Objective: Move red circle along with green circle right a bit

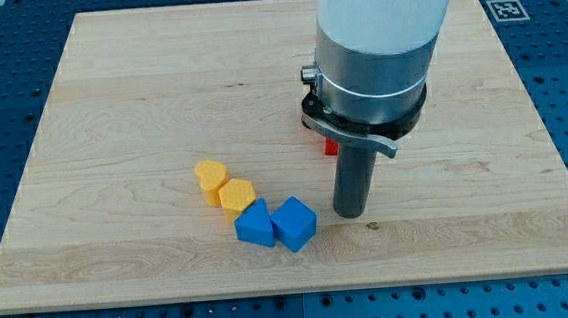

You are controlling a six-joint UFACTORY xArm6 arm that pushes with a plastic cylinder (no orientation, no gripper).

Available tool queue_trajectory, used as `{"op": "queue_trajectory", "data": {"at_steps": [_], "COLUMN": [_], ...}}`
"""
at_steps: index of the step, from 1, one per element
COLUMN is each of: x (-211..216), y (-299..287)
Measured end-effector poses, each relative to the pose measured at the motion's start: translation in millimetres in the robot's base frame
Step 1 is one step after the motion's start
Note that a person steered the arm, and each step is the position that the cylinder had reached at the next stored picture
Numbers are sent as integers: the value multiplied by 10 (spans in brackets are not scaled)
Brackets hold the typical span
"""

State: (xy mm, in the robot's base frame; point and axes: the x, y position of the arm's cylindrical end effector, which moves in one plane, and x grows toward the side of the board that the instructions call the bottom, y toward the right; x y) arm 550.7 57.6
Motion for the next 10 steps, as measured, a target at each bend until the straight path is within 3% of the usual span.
{"op": "queue_trajectory", "data": {"at_steps": [2, 3, 4, 7, 8, 10], "x": [-196, -737, -1001, -1158, -1140, -1132], "y": [-110, -427, -685, -747, -438, -386]}}
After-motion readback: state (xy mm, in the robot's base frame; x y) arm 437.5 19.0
